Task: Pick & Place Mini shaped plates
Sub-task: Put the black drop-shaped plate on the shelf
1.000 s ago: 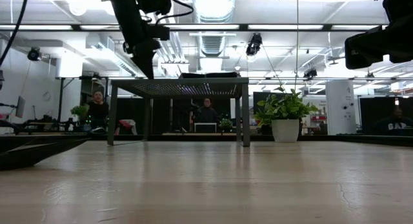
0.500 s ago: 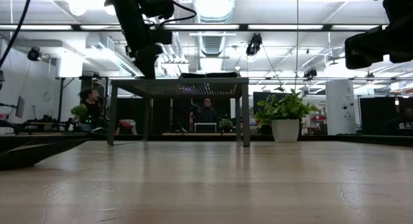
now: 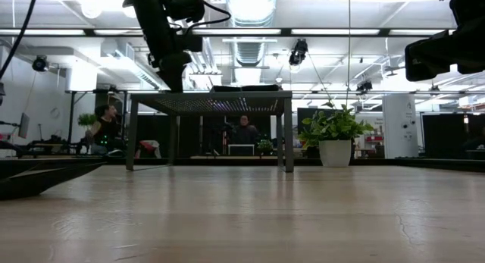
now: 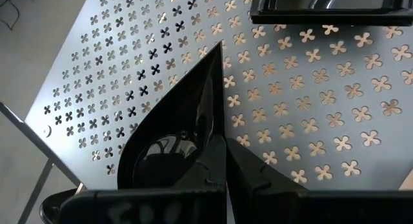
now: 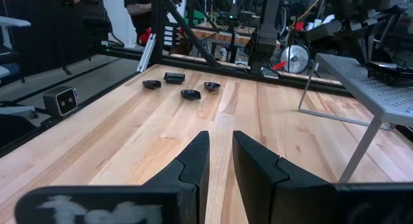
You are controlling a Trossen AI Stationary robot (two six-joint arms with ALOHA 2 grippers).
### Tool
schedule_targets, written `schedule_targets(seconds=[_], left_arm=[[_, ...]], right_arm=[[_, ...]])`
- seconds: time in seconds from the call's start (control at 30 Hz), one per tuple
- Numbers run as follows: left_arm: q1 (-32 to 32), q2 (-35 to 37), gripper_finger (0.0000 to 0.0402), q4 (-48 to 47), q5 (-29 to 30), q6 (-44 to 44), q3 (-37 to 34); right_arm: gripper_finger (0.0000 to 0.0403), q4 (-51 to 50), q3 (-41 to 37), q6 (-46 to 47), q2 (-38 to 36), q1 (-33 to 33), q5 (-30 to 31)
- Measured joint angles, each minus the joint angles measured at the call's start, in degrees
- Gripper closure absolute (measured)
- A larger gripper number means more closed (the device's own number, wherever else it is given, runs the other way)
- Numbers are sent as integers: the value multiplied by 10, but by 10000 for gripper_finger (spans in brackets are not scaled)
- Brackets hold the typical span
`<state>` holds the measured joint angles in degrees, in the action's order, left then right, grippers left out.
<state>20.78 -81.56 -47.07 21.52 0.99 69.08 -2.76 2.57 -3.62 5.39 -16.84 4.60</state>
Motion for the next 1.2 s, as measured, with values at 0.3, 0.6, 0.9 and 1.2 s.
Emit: schedule_targets(seconds=[0.3, 0.6, 0.9, 1.2], left_arm=[[0, 0, 401, 0, 1, 0, 0], [0, 0, 401, 0, 2, 0, 0], [-1, 0, 344, -3, 3, -5, -1], [-3, 1, 296, -1, 6, -5, -1]], right_arm=[[339, 0, 0, 0, 0, 0, 0], [339, 0, 0, 0, 0, 0, 0], [339, 0, 0, 0, 0, 0, 0], [339, 0, 0, 0, 0, 0, 0]])
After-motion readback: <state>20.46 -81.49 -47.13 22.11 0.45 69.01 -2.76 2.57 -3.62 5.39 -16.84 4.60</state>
